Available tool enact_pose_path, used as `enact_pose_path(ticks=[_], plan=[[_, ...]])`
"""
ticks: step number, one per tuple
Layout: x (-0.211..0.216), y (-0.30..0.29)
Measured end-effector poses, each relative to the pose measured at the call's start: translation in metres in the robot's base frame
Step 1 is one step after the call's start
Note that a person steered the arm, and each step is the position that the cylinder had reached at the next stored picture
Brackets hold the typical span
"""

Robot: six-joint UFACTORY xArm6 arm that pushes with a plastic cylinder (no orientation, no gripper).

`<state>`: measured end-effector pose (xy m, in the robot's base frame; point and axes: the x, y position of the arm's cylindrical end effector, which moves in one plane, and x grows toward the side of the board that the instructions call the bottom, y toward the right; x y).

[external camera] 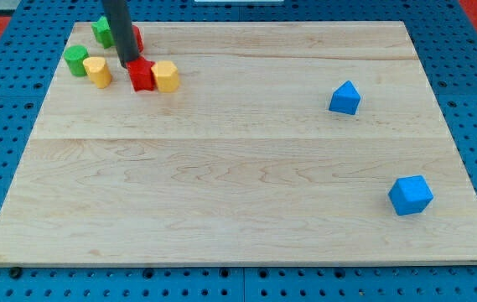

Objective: Move the yellow hexagon above to the blue triangle

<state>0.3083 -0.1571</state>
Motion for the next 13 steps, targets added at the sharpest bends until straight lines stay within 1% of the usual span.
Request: enact_pose_path(ticks=[2,4,5,6,7,9,11,13], plan=[[0.041,0.047],[0.047,0.074],[0.059,0.132],[0.080,0.171],[0.080,0.191],[0.080,0.174],[0.080,0.238],[0.075,0.202]])
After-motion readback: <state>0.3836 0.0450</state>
